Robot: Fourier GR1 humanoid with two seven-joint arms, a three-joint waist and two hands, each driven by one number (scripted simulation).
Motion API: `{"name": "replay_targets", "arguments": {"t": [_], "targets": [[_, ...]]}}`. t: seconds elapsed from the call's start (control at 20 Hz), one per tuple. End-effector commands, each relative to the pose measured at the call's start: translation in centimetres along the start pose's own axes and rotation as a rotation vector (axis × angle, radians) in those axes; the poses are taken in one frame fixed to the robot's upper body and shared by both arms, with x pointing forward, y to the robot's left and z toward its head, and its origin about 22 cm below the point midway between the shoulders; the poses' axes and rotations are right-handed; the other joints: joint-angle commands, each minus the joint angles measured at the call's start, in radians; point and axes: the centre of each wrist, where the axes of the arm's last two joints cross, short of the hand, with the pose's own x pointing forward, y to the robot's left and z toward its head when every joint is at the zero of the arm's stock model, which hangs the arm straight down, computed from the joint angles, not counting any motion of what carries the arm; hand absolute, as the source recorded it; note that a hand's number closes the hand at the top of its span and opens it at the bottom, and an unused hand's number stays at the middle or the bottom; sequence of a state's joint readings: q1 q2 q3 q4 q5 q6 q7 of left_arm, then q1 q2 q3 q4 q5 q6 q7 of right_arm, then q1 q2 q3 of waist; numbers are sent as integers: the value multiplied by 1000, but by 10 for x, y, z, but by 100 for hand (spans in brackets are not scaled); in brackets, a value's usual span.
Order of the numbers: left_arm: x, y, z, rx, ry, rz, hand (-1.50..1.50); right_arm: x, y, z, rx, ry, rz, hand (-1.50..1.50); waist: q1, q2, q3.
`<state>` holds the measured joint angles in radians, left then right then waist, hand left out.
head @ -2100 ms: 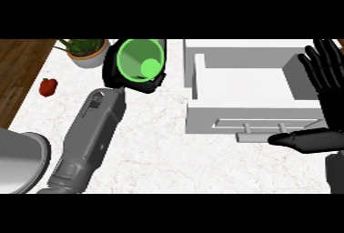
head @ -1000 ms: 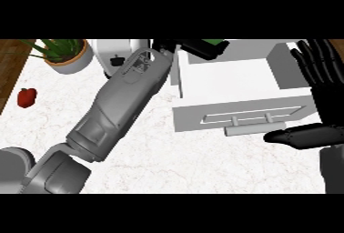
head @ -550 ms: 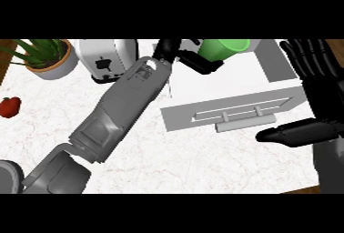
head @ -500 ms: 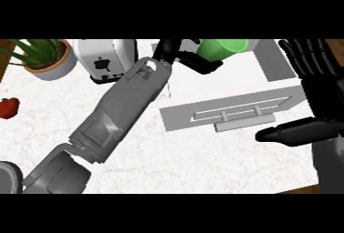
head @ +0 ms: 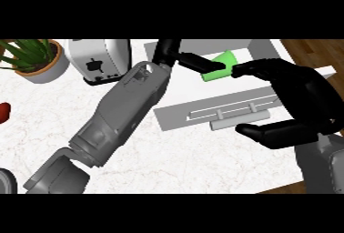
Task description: Pick up the cup, place it into the drawer and close the drawer
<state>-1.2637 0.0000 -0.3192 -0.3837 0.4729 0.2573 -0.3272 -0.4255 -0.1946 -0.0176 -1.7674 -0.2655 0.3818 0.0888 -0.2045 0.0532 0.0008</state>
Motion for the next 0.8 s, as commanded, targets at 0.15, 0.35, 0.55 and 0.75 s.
{"name": "replay_targets", "arguments": {"t": [0.15, 0.35, 0.55, 0.75], "targets": [[1, 1, 2, 89, -119, 160, -150, -3, 12, -2, 324, 138, 3, 150, 32, -18, -2], [11, -1, -3, 105, -141, 171, -150, -9, 10, 15, 450, 318, 155, 150, 79, -30, -1], [10, 2, -6, 166, -126, 174, -150, 3, 14, 19, 423, 381, 378, -150, 108, -36, -1], [-8, 10, 3, 167, -121, 211, -150, -33, 30, 36, 370, 461, 502, -150, 166, -38, 0]]}}
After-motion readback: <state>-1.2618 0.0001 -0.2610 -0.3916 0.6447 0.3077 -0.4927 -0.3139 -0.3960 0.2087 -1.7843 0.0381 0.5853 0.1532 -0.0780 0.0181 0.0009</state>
